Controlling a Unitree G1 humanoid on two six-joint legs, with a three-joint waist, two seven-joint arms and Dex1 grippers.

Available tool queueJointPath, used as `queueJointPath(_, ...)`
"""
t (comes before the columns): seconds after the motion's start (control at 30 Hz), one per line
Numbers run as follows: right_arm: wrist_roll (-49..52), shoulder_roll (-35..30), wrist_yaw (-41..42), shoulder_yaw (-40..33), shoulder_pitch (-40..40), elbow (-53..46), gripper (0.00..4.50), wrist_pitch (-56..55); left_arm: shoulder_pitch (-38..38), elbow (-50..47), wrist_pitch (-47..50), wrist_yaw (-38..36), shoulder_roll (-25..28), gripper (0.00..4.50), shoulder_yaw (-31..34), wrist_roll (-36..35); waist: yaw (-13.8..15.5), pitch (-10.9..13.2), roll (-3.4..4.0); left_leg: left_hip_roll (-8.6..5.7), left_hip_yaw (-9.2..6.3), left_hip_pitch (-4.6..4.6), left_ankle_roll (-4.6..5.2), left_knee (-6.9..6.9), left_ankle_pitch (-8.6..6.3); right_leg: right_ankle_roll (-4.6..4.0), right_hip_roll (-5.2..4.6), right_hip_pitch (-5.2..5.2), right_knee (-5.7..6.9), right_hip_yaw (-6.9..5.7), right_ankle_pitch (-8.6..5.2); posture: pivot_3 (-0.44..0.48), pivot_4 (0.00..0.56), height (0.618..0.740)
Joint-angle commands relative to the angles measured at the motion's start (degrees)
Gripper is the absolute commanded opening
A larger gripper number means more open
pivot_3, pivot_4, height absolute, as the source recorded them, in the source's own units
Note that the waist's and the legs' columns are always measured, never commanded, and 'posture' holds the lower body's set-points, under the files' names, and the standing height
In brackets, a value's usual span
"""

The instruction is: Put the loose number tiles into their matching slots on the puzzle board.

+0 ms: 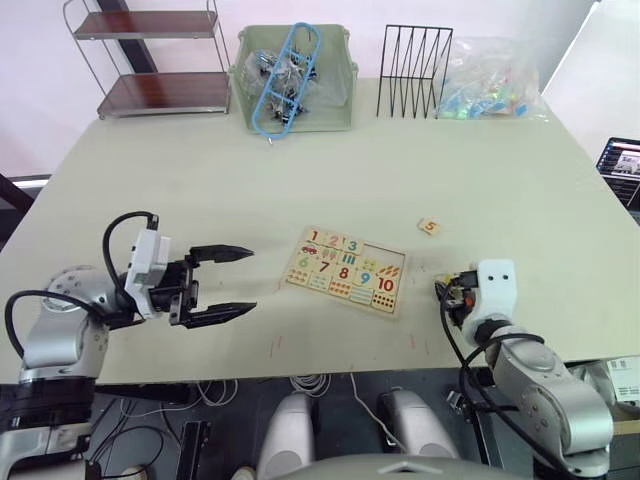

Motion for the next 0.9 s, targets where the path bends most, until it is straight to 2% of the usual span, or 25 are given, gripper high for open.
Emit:
queueJointPath(0.03, -0.44, 1.65, -1.89, 0.17, 1.19, -3.28, 1.42, 1.53, -1.07, -0.15, 0.33, -1.05, 1.45, 4.5, 0.68, -0.61, -0.01, 0.0, 0.0, 0.01, 0.0, 0.0, 0.0, 0.0, 0.0, 0.0, 0.0, 0.0, 0.0, 0.0, 0.0, 0.0, 0.15, 0.74)
queueJointPath(0.23, -1.46, 2.67, -2.5, 0.66, 1.48, -2.17, 1.42, 0.61, -1.36, -0.21, 0.85, -1.49, 1.8, 4.5, 0.55, -0.71, -0.05, -0.01, -0.01, 0.07, 0.0, 0.0, 0.0, -0.01, 0.0, 0.02, 0.0, 0.0, -0.05, -0.01, -0.01, 0.0, 0.15, 0.74)
queueJointPath(0.3, -1.38, 2.54, -1.97, 0.02, 1.36, -1.61, 2.47, -0.78, -1.31, -0.01, 0.82, -1.68, 1.86, 4.5, 0.62, -0.63, -0.05, -0.01, -0.01, 0.08, -0.01, 0.0, 0.0, -0.01, 0.0, 0.03, -0.01, 0.0, -0.08, -0.01, -0.01, 0.0, 0.15, 0.74)
queueJointPath(0.4, -0.24, 2.28, 0.12, -0.58, 1.0, -1.81, 3.81, -3.72, -0.98, 0.05, 0.71, -1.85, 1.88, 4.5, 0.82, -0.61, -0.02, 0.0, -0.01, 0.07, 0.0, 0.0, 0.0, -0.01, 0.0, 0.03, 0.0, 0.0, -0.08, -0.01, -0.01, 0.0, 0.15, 0.74)
queueJointPath(0.43, -0.08, 1.76, 0.98, -0.4, 1.01, -1.92, 4.21, -4.8, -0.87, 0.06, 0.65, -1.87, 1.87, 4.5, 0.9, -0.6, -0.03, 0.0, 0.0, 0.07, 0.0, 0.0, 0.0, -0.01, 0.0, 0.03, 0.0, 0.0, -0.09, -0.01, -0.01, 0.0, 0.15, 0.74)
queueJointPath(0.47, 0.0, 1.16, 1.84, -0.18, 1.12, -1.99, 4.37, -5.65, -0.77, 0.12, 0.54, -1.9, 1.85, 4.5, 0.97, -0.57, -0.04, 0.0, -0.01, 0.07, 0.0, -0.01, 0.0, -0.01, 0.0, 0.03, -0.01, 0.0, -0.09, -0.01, -0.01, 0.0, 0.15, 0.74)
queueJointPath(0.6, -0.38, -2.6, 5.08, 0.28, 1.87, -1.93, 4.37, -8.48, -0.15, 0.36, 0.12, -1.76, 1.68, 4.5, 1.42, -0.55, -0.04, 0.0, 0.0, 0.06, 0.01, -0.01, 0.0, -0.02, 0.0, 0.03, 0.0, 0.0, -0.11, -0.01, -0.02, 0.0, 0.15, 0.74)
queueJointPath(0.73, 2.16, -8.64, 12.64, -3.18, 1.62, -0.9, 4.37, -12.75, 1.34, 0.8, -1.14, -1.14, 1.34, 4.5, 2.29, -0.38, -0.04, 0.01, -0.01, 0.06, 0.03, 0.0, 0.0, -0.06, 0.0, 0.04, 0.0, 0.0, -0.13, 0.0, -0.02, 0.0, 0.15, 0.74)
queueJointPath(0.9, 9.47, -18.0, 27.64, -8.09, 0.26, 3.16, 4.37, -17.57, 2.06, 1.65, -2.05, -0.55, 1.36, 4.5, 2.62, -0.13, 0.02, 0.02, -0.03, 0.05, 0.04, 0.0, 0.0, -0.06, 0.0, 0.04, 0.01, 0.01, -0.15, -0.02, -0.02, 0.0, 0.15, 0.74)
